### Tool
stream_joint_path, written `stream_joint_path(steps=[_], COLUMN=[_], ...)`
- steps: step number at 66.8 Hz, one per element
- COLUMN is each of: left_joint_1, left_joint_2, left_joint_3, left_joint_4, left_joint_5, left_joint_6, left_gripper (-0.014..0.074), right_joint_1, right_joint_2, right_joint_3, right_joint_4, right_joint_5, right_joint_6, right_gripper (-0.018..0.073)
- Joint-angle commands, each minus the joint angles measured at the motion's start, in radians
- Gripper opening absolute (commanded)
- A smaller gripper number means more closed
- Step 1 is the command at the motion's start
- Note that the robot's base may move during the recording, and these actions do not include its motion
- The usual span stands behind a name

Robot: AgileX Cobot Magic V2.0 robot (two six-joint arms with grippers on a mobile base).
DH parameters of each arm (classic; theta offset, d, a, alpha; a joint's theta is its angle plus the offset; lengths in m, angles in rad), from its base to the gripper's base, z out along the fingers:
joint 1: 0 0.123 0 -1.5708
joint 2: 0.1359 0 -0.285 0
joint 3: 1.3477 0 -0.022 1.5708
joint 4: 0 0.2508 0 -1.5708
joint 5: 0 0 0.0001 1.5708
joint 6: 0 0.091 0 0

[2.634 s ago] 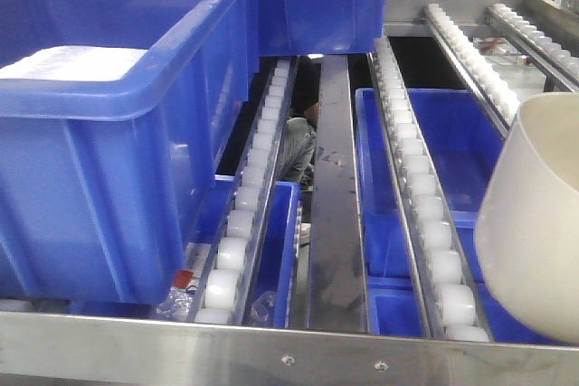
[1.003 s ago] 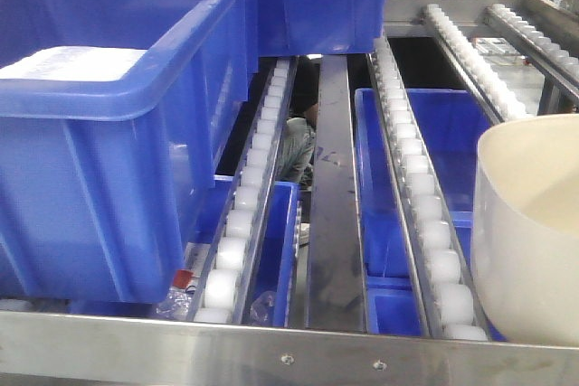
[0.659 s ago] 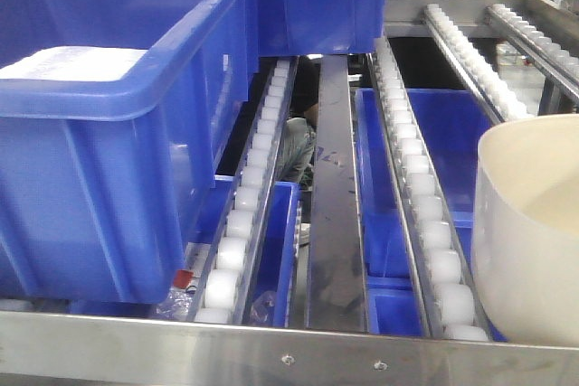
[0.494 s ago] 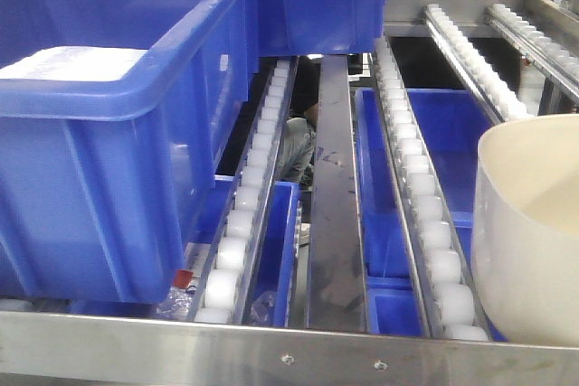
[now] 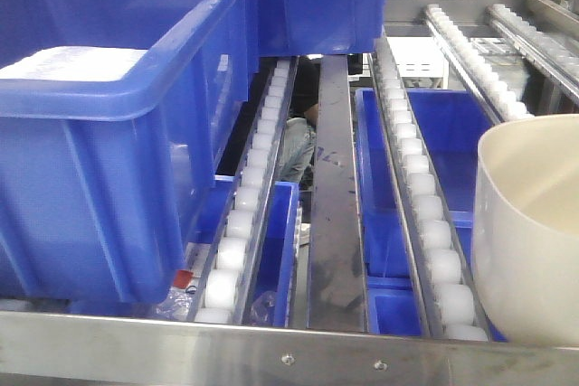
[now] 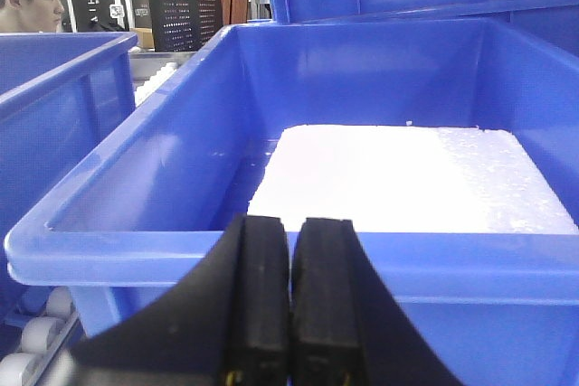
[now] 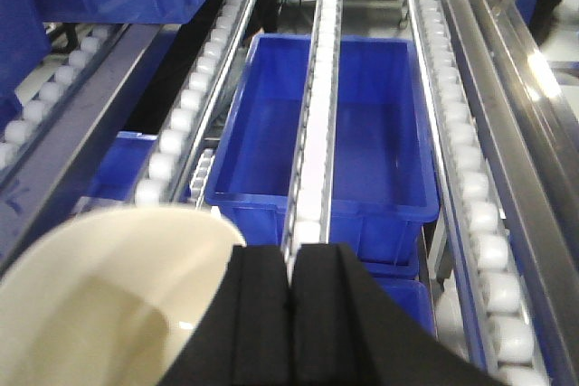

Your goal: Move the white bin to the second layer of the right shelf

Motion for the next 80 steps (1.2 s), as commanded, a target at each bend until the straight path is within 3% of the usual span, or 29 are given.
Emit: stream_joint_path(steps=[1,18,36,54,80], left_joint_1=[-0.004,-0.004,-0.004,-0.004,-0.004], left_joint_2=[-0.016,-0.016,-0.016,-0.016,-0.016], left_joint_3=[0.037,0.037,0.037,0.037,0.037], left_joint_4=[-0.003,-0.003,-0.003,-0.003,-0.003], left_joint_5=[-0.079,-0.079,-0.079,-0.079,-0.079], left_joint_6=[-0.002,-0.002,-0.002,-0.002,-0.002], left_gripper=[0.0085,0.0085,0.0085,0.0085,0.0085], right_joint_1=[-0.006,-0.006,-0.003,-0.003,-0.003], right_joint_2=[-0.04,-0.262,-0.254,-0.254,-0.253], right_joint_3=[0.019,0.162,0.186,0.186,0.186], right_joint_4=[-0.017,-0.018,-0.06,-0.106,-0.098], right_joint_5=[-0.103,-0.104,-0.126,-0.126,-0.124], right_joint_6=[-0.011,-0.01,-0.004,0.07,0.07], right_gripper=[0.0057,0.0057,0.0057,0.0057,0.0057])
